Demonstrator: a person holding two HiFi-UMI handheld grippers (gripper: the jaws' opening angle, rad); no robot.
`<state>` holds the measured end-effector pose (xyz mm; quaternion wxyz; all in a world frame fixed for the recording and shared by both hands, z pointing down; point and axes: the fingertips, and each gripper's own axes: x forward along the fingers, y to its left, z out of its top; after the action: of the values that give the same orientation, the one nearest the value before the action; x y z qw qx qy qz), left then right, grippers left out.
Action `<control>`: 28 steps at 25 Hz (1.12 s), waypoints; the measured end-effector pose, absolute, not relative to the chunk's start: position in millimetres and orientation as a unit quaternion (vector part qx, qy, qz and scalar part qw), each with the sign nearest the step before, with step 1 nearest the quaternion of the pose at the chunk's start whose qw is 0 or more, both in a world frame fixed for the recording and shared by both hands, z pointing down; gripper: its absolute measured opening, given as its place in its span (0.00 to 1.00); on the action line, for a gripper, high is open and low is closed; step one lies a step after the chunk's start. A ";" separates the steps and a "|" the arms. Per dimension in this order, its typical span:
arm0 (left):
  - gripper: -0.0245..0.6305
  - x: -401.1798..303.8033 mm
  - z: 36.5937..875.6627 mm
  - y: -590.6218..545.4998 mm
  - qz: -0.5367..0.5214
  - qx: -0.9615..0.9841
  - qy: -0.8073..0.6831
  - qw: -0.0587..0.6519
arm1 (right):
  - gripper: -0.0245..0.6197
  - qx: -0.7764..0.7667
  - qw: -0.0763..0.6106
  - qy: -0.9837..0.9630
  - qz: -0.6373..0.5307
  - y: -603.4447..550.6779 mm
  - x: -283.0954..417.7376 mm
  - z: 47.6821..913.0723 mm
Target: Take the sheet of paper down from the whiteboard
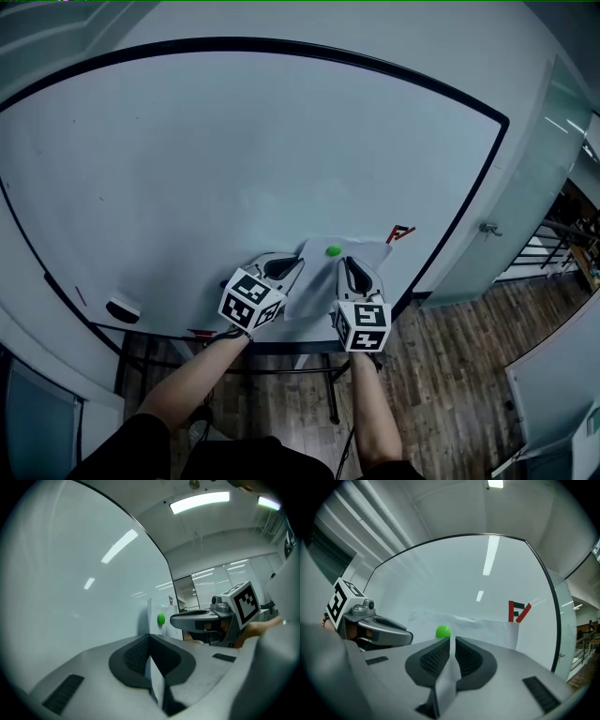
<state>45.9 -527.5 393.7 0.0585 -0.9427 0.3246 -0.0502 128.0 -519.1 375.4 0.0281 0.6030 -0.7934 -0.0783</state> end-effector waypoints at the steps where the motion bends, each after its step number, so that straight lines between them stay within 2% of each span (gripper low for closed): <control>1: 0.07 45.7 393.5 -526.8 -0.049 -0.944 0.321 0.057 | 0.08 0.605 0.027 -0.792 -0.082 -518.8 125.9 373.8; 3: 0.07 45.0 392.7 -525.3 -0.045 -0.947 0.312 0.053 | 0.11 0.605 0.024 -0.791 -0.087 -519.0 120.1 370.0; 5: 0.07 44.8 391.8 -524.4 -0.042 -0.950 0.305 0.049 | 0.22 0.606 0.023 -0.791 -0.087 -521.9 114.0 367.0; 6: 0.07 45.0 391.2 -524.3 -0.040 -0.951 0.302 0.047 | 0.24 0.607 0.022 -0.790 -0.086 -523.4 111.6 365.7; 28: 0.07 45.7 392.3 -517.0 -0.024 -0.956 0.290 0.029 | 0.25 0.645 0.050 -0.755 -0.104 -534.2 102.5 362.5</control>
<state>45.7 -517.0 392.3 0.0291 -0.9561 0.2905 -0.0242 102.5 -534.2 362.5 0.0504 0.6455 -0.7550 -0.1043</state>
